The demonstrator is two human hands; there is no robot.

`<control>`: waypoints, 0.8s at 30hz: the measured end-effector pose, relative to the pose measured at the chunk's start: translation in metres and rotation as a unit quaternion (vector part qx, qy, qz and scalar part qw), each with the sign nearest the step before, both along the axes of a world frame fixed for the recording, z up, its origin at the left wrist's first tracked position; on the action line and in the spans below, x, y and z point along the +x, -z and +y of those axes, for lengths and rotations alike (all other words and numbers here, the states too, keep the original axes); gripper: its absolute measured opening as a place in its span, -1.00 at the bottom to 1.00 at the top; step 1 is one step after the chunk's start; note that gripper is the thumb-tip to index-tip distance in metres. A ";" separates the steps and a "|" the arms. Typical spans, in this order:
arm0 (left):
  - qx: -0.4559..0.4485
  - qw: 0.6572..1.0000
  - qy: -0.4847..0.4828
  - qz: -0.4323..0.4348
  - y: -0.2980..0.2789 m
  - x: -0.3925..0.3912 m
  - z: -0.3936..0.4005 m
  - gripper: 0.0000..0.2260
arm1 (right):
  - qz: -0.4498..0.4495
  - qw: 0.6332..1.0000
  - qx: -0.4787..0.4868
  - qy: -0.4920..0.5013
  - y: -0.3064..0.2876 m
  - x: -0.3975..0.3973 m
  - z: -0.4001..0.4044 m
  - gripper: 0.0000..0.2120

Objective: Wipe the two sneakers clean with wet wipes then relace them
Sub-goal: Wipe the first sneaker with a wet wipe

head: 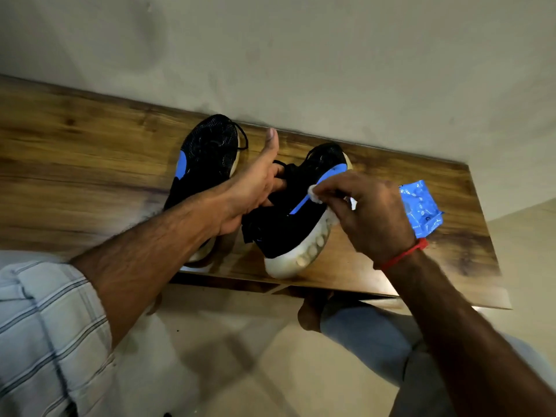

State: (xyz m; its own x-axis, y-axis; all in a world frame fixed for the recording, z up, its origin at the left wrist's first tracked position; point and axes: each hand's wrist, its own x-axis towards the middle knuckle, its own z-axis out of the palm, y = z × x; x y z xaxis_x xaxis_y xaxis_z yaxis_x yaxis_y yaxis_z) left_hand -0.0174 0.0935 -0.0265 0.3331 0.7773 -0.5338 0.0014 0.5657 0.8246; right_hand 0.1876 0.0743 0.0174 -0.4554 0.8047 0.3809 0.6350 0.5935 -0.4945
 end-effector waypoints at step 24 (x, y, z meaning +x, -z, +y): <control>0.018 0.997 0.062 0.036 -0.019 -0.002 -0.017 0.09 | -0.035 0.999 0.035 0.017 -0.005 0.005 0.013 -0.81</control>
State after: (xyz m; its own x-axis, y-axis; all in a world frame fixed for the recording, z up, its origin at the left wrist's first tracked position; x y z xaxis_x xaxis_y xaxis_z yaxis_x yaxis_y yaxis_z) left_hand -0.0190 0.0768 -0.0074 0.3902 0.7515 -0.5320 0.1291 0.5274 0.8398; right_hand 0.1925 0.0869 0.0221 -0.4550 0.7931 0.4050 0.6873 0.6019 -0.4066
